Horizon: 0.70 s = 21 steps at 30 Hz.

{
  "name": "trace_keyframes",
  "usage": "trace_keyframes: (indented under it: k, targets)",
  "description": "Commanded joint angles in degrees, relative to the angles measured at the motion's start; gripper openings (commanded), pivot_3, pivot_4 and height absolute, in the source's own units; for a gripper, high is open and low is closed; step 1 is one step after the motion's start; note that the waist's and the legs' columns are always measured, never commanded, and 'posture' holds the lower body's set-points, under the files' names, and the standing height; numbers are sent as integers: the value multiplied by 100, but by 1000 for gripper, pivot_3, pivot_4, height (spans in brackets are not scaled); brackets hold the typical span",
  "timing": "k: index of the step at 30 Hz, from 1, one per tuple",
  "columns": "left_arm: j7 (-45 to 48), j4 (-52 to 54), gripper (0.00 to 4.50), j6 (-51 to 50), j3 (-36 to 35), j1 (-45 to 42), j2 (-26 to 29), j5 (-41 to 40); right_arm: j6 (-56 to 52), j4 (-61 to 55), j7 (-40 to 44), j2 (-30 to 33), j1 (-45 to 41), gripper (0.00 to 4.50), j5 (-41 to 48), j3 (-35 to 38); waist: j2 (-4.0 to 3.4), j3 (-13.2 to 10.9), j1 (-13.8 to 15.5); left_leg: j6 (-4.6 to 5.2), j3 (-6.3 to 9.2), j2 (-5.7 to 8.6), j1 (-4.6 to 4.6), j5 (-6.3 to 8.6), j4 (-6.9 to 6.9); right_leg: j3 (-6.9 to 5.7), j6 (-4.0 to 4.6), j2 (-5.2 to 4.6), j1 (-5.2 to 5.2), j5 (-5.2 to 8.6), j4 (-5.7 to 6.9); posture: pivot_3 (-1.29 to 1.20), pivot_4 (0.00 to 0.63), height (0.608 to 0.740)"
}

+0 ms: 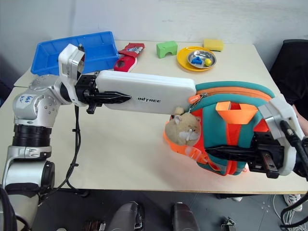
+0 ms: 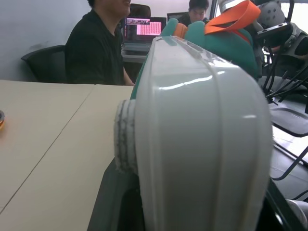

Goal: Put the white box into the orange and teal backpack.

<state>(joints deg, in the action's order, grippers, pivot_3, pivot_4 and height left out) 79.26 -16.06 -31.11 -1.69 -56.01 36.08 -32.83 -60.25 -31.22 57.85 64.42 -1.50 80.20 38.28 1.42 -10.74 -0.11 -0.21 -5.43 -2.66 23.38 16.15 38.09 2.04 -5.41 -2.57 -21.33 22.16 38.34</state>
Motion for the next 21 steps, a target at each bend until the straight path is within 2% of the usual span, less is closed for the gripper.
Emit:
trace_keyframes:
  k: [1,6,13,21]
  targets:
    - [119,-286,1235,91,-176,-324,180,24,-56,-136,78,151,36,30,275,393,0,0,-4,0,0,0,0,0,-1,0,0,0,0,0,0,0,150,740]
    - [252,-505,1235,255,-115,-398,224,143,-110,-119,63,211,40,30,420,566,0,0,-11,0,0,-2,0,0,-2,0,0,2,-3,0,1,0,150,740]
    - [288,-499,1235,596,147,-326,-126,404,-73,-88,-230,352,-245,30,940,510,1,0,7,1,1,0,1,-1,1,-1,0,-1,-2,0,4,0,150,740]
    - [288,-403,1235,1381,946,-363,-1039,1025,79,-36,-469,384,-761,30,947,-16,1,0,6,2,0,0,3,0,1,0,0,-1,-2,0,-1,0,150,740]
